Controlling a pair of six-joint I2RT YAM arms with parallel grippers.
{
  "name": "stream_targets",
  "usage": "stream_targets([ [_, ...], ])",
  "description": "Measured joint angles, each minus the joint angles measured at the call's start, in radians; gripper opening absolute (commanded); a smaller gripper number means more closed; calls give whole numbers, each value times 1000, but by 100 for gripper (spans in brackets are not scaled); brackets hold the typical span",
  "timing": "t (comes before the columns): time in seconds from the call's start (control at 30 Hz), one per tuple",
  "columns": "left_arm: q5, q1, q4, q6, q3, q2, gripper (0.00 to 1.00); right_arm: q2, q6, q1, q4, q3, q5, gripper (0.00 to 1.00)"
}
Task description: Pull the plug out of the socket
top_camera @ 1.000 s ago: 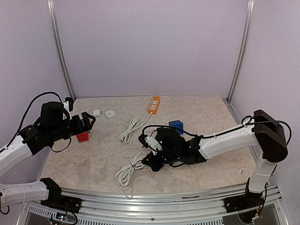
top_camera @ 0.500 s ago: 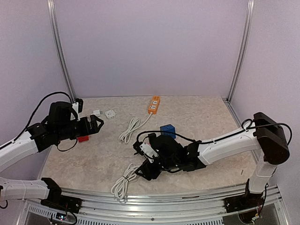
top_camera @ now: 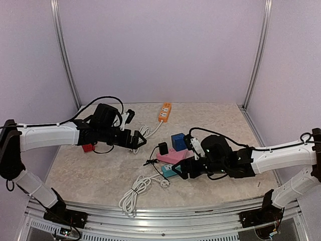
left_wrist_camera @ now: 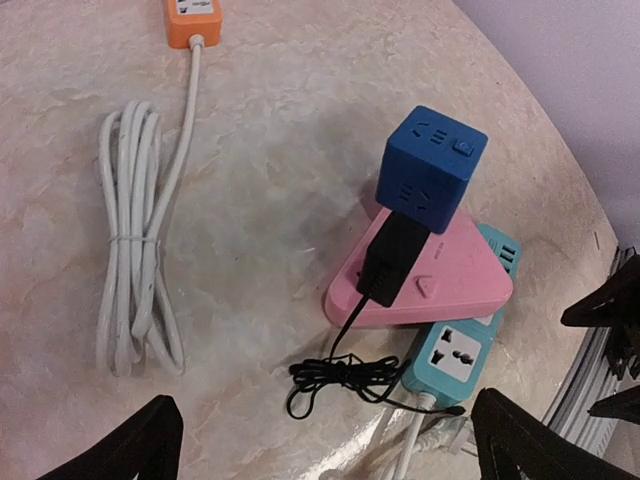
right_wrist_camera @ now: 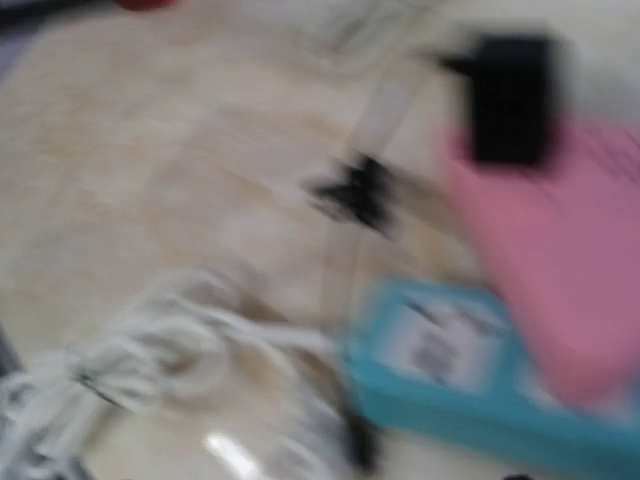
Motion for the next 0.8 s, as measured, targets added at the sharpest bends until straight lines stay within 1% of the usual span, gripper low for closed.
stream_targets([
  [0.07,36,-11,16,34,75,74,99,-47,40,-39,-7,-71,3,81],
  [0.13,64,-22,26,63,145,141,98,-86,74,-77,-8,-124,7,82],
  [0.3,129,-48,27,131,282,287,97,-143,135,-152,-1,-170,11,88],
  [0.37,151,-55,21,155,326,342,95,-151,158,-169,9,-184,7,89],
  [0.53,183,-60,2,195,399,430,90,-134,201,-186,37,-211,-19,90],
  [0.7,195,-60,-14,222,457,487,85,-59,244,-199,97,-215,-76,90],
  [0.8,198,-60,-18,234,462,504,79,-6,264,-204,140,-216,-106,90],
])
